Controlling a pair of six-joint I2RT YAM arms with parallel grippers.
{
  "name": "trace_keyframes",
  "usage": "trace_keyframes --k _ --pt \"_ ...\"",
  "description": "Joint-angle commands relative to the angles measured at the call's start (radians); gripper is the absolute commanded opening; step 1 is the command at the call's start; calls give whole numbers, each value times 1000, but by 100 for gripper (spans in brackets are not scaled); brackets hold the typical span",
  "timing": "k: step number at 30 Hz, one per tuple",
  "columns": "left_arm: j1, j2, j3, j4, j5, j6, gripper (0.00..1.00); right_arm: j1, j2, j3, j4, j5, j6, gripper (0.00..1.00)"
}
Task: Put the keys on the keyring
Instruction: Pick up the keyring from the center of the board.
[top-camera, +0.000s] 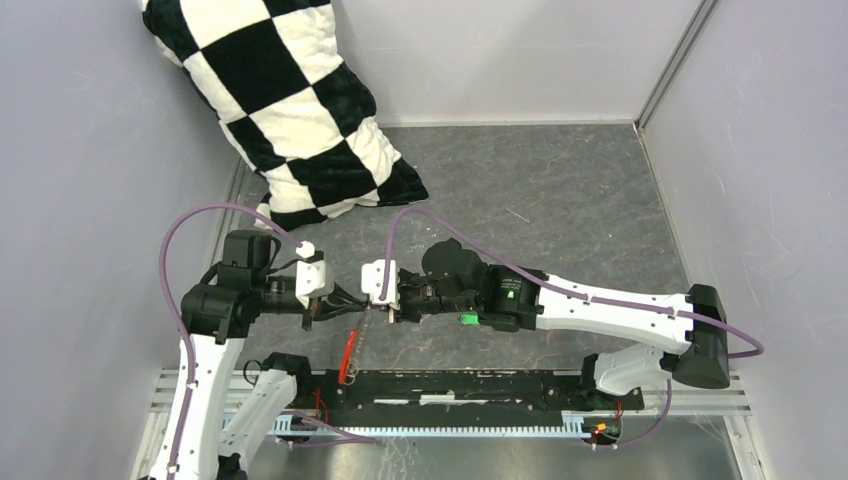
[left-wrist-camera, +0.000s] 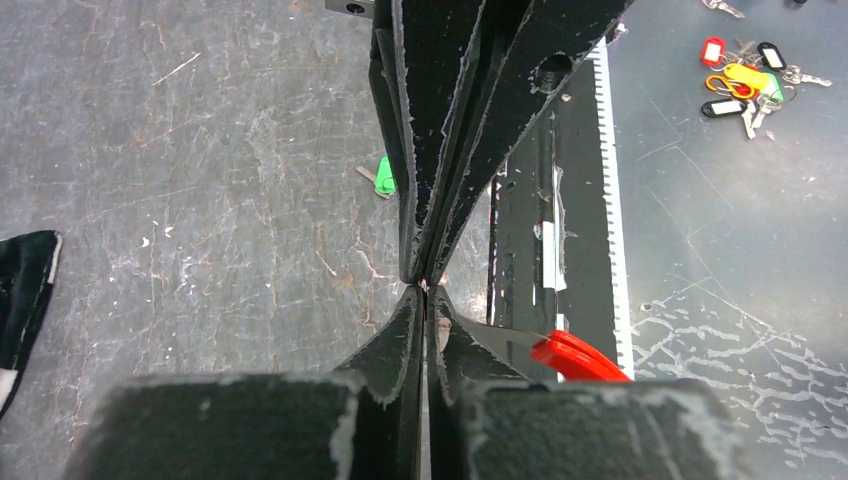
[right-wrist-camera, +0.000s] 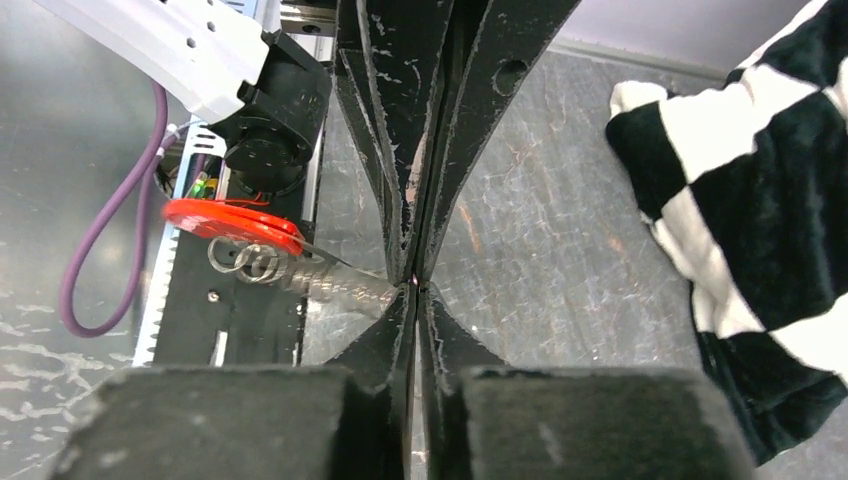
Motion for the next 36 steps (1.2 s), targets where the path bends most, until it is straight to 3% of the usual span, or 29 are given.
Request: trace_keyframes --k 1,4,9,13,20,24,36 --pt "-1 14 -33 82 17 -11 2 24 -3 78 108 -19 51 14" --pt "-1 4 -48 213 31 -184 2 24 -45 45 131 6 74 21" --pt "-1 -46 -106 528 148 -556 2 20 -208 -150 305 72 126 44" --pt "-1 -92 -154 813 208 -808 2 5 -320 -315 462 75 186 49" --pt "-1 -83 -126 830 303 -807 2 -62 -355 -432 694 -29 325 47" --pt "-1 -70 -90 759 332 -703 2 -86 -324 -445 774 -94 385 46" --pt "-1 -42 -56 681 336 -616 2 -85 -237 -413 818 -128 419 35"
